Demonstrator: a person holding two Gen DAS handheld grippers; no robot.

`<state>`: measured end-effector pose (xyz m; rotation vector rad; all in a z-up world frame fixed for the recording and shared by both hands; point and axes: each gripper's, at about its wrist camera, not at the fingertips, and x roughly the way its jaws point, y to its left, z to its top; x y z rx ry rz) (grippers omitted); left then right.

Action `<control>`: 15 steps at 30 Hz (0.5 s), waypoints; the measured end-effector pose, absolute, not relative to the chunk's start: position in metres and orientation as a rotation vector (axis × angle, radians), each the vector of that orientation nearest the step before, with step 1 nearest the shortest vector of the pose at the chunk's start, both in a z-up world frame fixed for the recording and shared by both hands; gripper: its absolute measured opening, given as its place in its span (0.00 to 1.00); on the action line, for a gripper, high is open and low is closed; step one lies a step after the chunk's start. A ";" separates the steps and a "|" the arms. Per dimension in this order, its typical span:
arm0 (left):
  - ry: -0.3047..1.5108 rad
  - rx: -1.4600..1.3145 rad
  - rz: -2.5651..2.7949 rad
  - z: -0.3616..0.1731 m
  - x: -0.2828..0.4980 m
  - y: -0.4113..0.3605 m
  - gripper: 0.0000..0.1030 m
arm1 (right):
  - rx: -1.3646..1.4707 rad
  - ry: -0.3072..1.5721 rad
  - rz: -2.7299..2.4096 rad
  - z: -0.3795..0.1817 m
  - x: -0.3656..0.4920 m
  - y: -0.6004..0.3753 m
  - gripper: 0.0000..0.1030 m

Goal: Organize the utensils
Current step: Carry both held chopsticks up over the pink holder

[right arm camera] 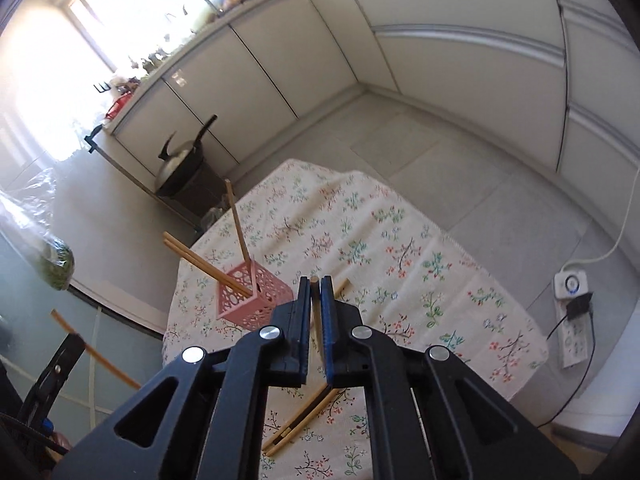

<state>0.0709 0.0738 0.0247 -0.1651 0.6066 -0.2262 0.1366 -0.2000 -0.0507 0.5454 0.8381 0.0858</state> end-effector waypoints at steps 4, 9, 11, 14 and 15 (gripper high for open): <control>0.544 -0.222 -0.192 0.040 0.075 0.078 0.06 | 0.531 0.801 0.094 -0.030 0.134 -0.207 0.05; 0.450 -0.253 -0.118 0.065 0.088 0.079 0.06 | 0.549 0.775 0.113 -0.012 0.137 -0.215 0.05; 0.424 -0.272 -0.089 0.071 0.097 0.082 0.06 | 0.544 0.762 0.119 -0.004 0.138 -0.216 0.05; 0.379 -0.305 -0.038 0.079 0.115 0.087 0.06 | 0.539 0.755 0.132 0.003 0.142 -0.218 0.05; 0.373 -0.319 -0.028 0.080 0.123 0.089 0.06 | 0.543 0.755 0.136 0.005 0.144 -0.219 0.05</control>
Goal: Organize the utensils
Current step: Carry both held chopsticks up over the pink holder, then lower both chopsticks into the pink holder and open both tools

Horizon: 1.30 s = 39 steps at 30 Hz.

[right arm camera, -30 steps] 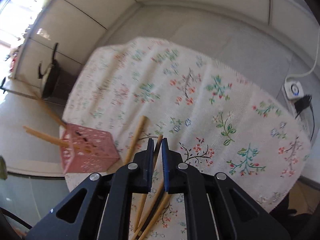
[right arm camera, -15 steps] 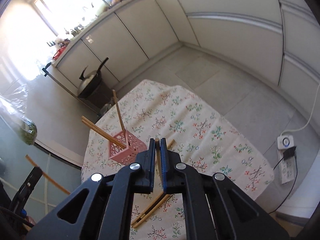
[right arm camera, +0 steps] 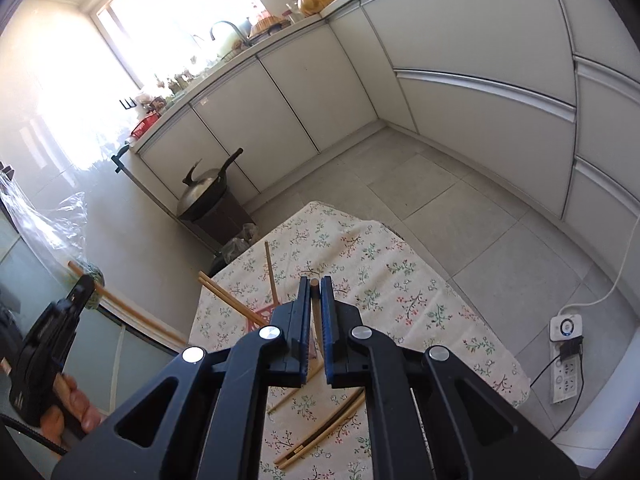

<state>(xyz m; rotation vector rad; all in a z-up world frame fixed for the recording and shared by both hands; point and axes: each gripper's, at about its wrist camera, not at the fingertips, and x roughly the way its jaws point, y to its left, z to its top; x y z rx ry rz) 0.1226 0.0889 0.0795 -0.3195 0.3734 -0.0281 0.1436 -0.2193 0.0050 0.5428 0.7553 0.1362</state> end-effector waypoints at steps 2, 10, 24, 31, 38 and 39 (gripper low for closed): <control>0.371 -0.341 -0.009 0.078 0.137 0.092 0.06 | 0.550 0.759 0.141 0.007 0.148 -0.222 0.05; 0.443 -0.350 0.059 0.031 0.189 0.090 0.08 | 0.555 0.771 0.154 0.014 0.170 -0.229 0.05; 0.403 -0.472 0.116 0.053 0.140 0.148 0.32 | 0.525 0.772 0.264 0.065 0.207 -0.182 0.05; 0.428 -0.465 0.090 0.056 0.143 0.152 0.32 | 0.480 0.815 0.271 0.066 0.237 -0.147 0.05; 0.453 -0.412 0.046 0.060 0.144 0.138 0.32 | 0.486 0.834 0.267 0.051 0.264 -0.126 0.22; 0.452 -0.403 0.039 0.060 0.143 0.136 0.32 | 0.490 0.825 0.265 0.052 0.263 -0.126 0.27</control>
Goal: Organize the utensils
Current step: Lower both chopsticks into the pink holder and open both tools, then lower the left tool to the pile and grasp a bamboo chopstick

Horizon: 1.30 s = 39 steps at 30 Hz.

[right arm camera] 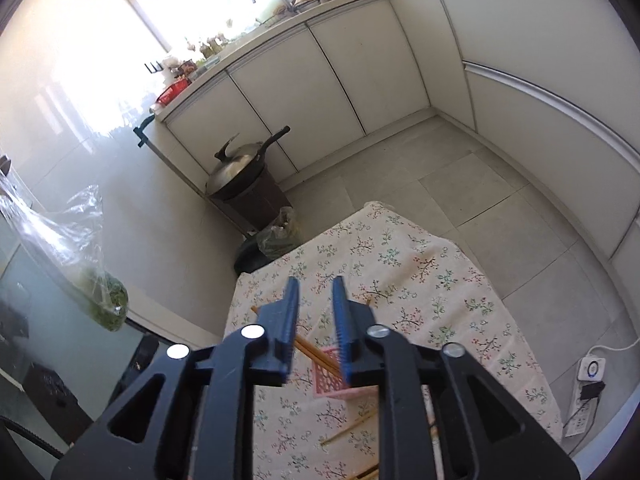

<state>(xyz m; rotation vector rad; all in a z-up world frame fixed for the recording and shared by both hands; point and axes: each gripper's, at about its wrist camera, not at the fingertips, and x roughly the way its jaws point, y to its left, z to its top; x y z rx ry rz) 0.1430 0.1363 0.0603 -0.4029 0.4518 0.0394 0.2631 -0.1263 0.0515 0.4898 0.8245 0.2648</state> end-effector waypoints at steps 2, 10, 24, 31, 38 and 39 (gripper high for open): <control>0.451 -0.379 0.016 0.063 0.141 0.129 0.33 | 0.471 0.805 0.261 0.053 0.256 -0.126 0.28; 0.451 -0.283 -0.040 0.067 0.134 0.095 0.45 | 0.299 0.738 0.210 0.052 0.223 -0.116 0.31; 0.448 -0.161 -0.018 0.059 0.111 0.066 0.75 | 0.227 0.701 0.137 0.027 0.171 -0.132 0.62; 0.461 -0.138 -0.022 0.054 0.104 0.061 0.81 | 0.252 0.721 0.092 0.015 0.158 -0.150 0.67; 0.490 -0.125 -0.029 0.044 0.101 0.055 0.92 | 0.296 0.734 0.058 0.002 0.147 -0.168 0.86; 0.498 -0.122 -0.032 0.042 0.102 0.055 0.93 | 0.301 0.737 0.054 0.000 0.146 -0.170 0.90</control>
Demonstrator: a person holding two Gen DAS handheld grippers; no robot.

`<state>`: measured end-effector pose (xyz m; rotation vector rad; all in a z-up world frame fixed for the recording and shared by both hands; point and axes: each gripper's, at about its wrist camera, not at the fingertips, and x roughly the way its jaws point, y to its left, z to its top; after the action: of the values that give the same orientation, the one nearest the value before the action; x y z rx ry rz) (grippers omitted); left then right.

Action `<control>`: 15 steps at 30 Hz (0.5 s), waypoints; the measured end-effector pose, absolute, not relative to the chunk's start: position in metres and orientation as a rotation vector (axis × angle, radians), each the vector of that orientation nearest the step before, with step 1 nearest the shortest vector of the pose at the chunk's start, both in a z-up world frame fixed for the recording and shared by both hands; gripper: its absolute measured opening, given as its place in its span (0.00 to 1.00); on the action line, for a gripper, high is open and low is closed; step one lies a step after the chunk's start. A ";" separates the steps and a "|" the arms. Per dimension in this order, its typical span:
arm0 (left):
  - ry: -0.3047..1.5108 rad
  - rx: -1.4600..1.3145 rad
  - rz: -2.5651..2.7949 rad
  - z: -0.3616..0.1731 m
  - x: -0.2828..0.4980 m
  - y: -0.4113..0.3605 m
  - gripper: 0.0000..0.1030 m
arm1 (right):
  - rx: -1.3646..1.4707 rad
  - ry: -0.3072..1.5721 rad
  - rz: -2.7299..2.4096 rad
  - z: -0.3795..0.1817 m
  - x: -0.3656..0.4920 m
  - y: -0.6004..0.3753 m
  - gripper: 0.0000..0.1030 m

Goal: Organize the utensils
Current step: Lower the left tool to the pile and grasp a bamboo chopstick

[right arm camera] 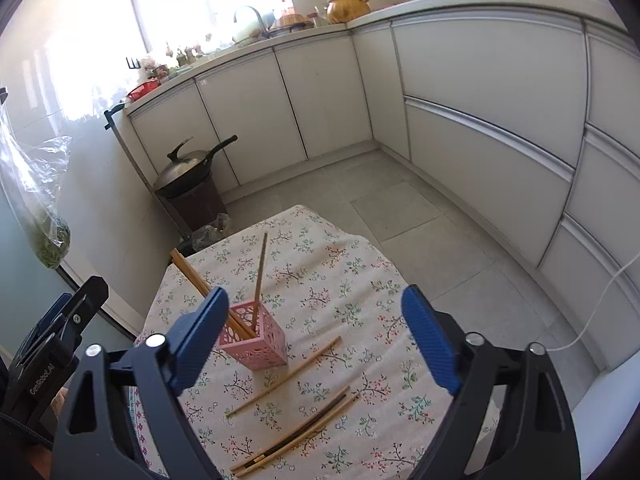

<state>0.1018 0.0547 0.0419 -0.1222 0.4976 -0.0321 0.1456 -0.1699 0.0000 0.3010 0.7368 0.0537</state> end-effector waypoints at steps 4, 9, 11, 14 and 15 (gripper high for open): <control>0.534 -0.099 -0.045 0.033 0.104 0.049 0.93 | 0.308 0.777 0.043 -0.015 0.142 -0.180 0.93; 0.629 -0.034 -0.081 0.011 0.113 0.038 0.93 | 0.380 0.868 -0.011 -0.057 0.129 -0.204 0.93; 0.676 0.001 -0.102 -0.001 0.117 0.032 0.93 | 0.439 0.938 -0.038 -0.085 0.123 -0.220 0.93; 0.751 0.096 -0.142 -0.024 0.122 0.015 0.93 | 0.542 1.057 -0.082 -0.130 0.109 -0.245 0.93; 0.772 0.130 -0.156 -0.032 0.122 0.008 0.93 | 0.585 1.100 -0.098 -0.145 0.105 -0.252 0.93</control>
<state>0.1217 0.0084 -0.0324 0.1296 0.7719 -0.1562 0.1049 -0.2523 -0.1446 0.5854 1.1004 -0.0978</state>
